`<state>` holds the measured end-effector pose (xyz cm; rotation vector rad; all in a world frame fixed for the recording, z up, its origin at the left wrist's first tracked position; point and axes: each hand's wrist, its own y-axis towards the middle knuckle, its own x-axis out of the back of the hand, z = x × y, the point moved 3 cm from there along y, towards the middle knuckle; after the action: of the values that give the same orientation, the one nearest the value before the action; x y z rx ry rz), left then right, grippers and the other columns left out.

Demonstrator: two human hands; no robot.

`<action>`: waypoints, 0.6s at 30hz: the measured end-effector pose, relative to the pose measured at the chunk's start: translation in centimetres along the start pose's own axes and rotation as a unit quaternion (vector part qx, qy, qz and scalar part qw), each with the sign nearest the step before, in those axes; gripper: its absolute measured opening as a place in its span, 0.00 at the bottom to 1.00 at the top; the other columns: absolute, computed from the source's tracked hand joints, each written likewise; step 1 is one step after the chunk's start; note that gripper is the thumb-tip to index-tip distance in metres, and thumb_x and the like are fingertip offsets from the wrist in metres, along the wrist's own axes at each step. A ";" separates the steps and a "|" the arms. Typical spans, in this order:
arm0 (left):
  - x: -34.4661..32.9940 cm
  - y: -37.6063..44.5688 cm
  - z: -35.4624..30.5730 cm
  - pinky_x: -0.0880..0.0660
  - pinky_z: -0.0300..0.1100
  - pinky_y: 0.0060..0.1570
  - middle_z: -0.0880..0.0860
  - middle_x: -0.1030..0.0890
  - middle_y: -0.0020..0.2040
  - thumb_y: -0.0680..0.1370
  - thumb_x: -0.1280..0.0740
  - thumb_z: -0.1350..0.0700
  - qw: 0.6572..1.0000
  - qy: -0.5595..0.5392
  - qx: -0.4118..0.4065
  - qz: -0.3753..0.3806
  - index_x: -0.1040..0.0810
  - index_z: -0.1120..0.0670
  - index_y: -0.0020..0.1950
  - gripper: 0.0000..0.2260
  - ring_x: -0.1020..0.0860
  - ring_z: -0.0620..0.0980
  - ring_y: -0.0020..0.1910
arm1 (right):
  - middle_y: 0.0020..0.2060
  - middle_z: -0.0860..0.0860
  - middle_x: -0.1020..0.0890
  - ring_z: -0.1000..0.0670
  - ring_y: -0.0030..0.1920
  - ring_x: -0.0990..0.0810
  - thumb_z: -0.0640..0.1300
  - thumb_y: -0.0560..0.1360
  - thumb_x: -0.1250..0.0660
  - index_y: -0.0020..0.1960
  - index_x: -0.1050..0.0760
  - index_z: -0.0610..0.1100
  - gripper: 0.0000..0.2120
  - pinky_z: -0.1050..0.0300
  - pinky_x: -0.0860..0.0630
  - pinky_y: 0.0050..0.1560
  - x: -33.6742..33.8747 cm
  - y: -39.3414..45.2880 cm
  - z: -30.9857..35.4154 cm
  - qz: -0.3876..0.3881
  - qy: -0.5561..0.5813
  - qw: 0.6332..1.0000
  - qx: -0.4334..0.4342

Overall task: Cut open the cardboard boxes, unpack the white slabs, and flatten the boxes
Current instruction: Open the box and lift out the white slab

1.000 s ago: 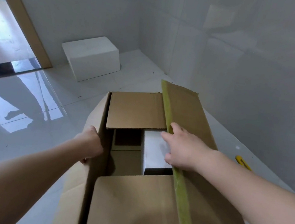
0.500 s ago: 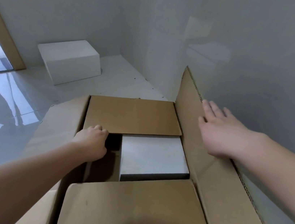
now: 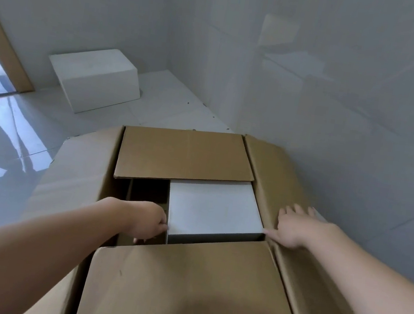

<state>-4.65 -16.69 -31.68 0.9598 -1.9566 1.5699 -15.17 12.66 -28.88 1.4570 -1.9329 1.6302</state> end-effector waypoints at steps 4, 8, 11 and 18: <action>-0.1 -0.5 -0.4 0.30 0.37 0.36 0.50 0.19 0.36 0.82 0.46 0.46 0.999 -0.023 -0.002 0.032 0.23 0.55 0.43 0.18 0.21 0.45 0.33 | 0.77 0.41 0.49 0.40 0.77 0.52 0.63 0.79 0.50 0.78 0.53 0.40 0.37 0.40 0.53 0.74 1.1 -0.2 1.9 -0.067 0.020 0.996 0.057; 0.7 -1.0 -0.9 0.26 0.38 0.39 0.53 0.16 0.37 0.82 0.47 0.47 0.999 -0.020 -0.014 0.028 0.24 0.55 0.45 0.17 0.19 0.46 0.32 | 0.72 0.41 0.38 0.40 0.73 0.43 0.58 0.80 0.49 0.71 0.36 0.45 0.25 0.43 0.45 0.72 3.2 -1.3 3.8 -0.115 0.021 0.983 0.144; 1.9 -1.7 -1.4 0.24 0.39 0.40 0.56 0.16 0.36 0.82 0.47 0.49 0.999 -0.024 -0.025 0.019 0.23 0.57 0.46 0.18 0.19 0.47 0.31 | 0.53 0.46 0.26 0.42 0.56 0.27 0.53 0.80 0.48 0.51 0.26 0.45 0.15 0.49 0.32 0.53 4.5 -2.8 5.2 -0.099 0.050 0.977 0.180; 3.6 -4.5 -3.7 0.22 0.42 0.38 0.56 0.20 0.34 0.80 0.40 0.48 0.989 -0.083 -0.084 0.085 0.23 0.54 0.37 0.15 0.21 0.51 0.33 | 0.44 0.55 0.17 0.50 0.45 0.20 0.56 0.77 0.40 0.49 0.20 0.50 0.14 0.52 0.23 0.48 7.6 -7.2 4.9 -0.032 0.116 0.961 0.247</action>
<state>-3.96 -14.48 -25.24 0.9002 -2.3003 1.4216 -11.27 5.25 -20.87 1.3808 -1.3986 2.2471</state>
